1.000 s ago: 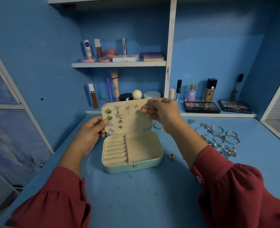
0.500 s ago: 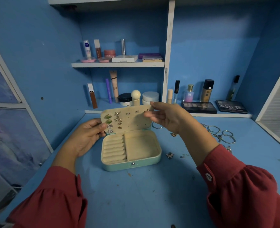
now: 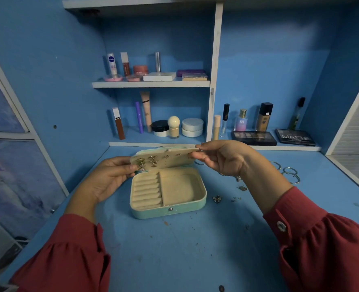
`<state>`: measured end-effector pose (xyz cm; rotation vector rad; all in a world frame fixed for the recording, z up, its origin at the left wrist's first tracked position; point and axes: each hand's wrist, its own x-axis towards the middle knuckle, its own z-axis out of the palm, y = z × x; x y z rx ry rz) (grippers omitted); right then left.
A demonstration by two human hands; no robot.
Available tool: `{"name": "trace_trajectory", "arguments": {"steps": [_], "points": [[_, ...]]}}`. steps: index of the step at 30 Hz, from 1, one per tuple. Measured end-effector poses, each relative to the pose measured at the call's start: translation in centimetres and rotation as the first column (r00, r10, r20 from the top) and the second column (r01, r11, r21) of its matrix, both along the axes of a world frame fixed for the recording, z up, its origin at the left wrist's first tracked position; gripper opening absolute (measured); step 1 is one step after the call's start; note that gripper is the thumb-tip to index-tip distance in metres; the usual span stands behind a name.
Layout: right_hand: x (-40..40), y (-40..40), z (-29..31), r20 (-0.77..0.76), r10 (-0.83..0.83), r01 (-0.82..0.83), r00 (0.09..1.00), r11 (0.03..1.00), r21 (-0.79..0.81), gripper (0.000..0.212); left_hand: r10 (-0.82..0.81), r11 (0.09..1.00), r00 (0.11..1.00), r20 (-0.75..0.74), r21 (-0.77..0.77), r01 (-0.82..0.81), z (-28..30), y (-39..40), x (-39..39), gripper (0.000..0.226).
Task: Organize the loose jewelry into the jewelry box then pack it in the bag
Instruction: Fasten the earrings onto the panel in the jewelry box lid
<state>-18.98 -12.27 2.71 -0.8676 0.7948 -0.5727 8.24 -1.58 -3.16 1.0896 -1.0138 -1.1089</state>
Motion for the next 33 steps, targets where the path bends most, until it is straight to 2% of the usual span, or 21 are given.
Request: {"name": "trace_trajectory", "arguments": {"steps": [1, 2, 3, 5, 10, 14, 18, 21, 23, 26, 27, 31, 33], "points": [[-0.1, 0.0, -0.1, -0.009, 0.011, -0.011, 1.000, 1.000, -0.006, 0.011, 0.001, 1.000, 1.000, -0.016, -0.004, -0.001, 0.0, 0.0, -0.1, 0.020], [-0.1, 0.0, -0.1, -0.020, 0.024, -0.025, 0.999, 1.000, -0.016, 0.012, 0.020, 1.000, 1.000, -0.021, -0.009, -0.020, 0.3, 0.2, -0.3, 0.012], [-0.2, -0.1, -0.2, -0.033, 0.037, -0.038, 0.999, 0.999, -0.026, 0.014, 0.048, 0.999, 0.999, -0.010, -0.013, -0.048, 0.3, 0.1, -0.3, 0.033], [-0.5, -0.1, -0.3, -0.052, 0.059, -0.062, 0.997, 0.997, -0.040, 0.017, 0.058, 0.998, 0.998, 0.010, -0.031, -0.057, 0.5, 0.1, -0.7, 0.049], [-0.9, -0.2, -1.1, -0.080, 0.133, -0.137, 0.988, 0.989, -0.049, 0.013, 0.138, 0.990, 0.969, 0.207, -0.069, -0.127, 1.2, 0.0, -1.7, 0.039], [-1.1, -0.4, -2.0, -0.125, 0.169, -0.178, 0.978, 0.982, -0.066, 0.017, 0.199, 0.972, 0.948, 0.249, -0.174, -0.158, 2.4, 0.4, -3.4, 0.024], [-1.2, -1.0, -3.2, -0.178, 0.189, -0.212, 0.966, 0.970, -0.121, 0.024, 0.146, 0.957, 0.939, 0.311, -0.286, -0.054, 4.1, 1.2, -6.2, 0.013], [-1.2, -1.8, -4.1, -0.200, 0.214, -0.250, 0.956, 0.952, -0.176, 0.026, 0.050, 0.940, 0.887, 0.459, -0.323, 0.114, 5.3, 1.9, -9.6, 0.011], [-1.0, -2.2, -4.5, -0.206, 0.233, -0.276, 0.950, 0.938, -0.211, 0.027, 0.000, 0.928, 0.809, 0.588, -0.301, 0.219, 5.4, 2.0, -12.3, 0.011], [-0.8, -2.5, -4.9, -0.184, 0.277, -0.313, 0.943, 0.926, -0.212, 0.050, -0.060, 0.951, 0.684, 0.727, -0.167, 0.261, 4.3, 1.2, -16.0, 0.012], [-0.9, -2.7, -5.0, -0.160, 0.279, -0.309, 0.947, 0.929, -0.203, 0.045, -0.071, 0.959, 0.618, 0.783, -0.117, 0.259, 3.6, 0.8, -17.1, 0.014], [-1.4, -2.9, -5.0, -0.191, 0.270, -0.307, 0.944, 0.929, -0.205, 0.028, -0.015, 0.980, 0.256, 0.967, -0.036, 0.193, 0.3, -1.2, -19.7, 0.024], [-1.5, -2.9, -4.9, -0.199, 0.277, -0.315, 0.940, 0.928, -0.197, 0.027, -0.022, 0.985, 0.148, 0.989, -0.005, 0.175, -1.2, -1.7, -20.1, 0.024]]}}
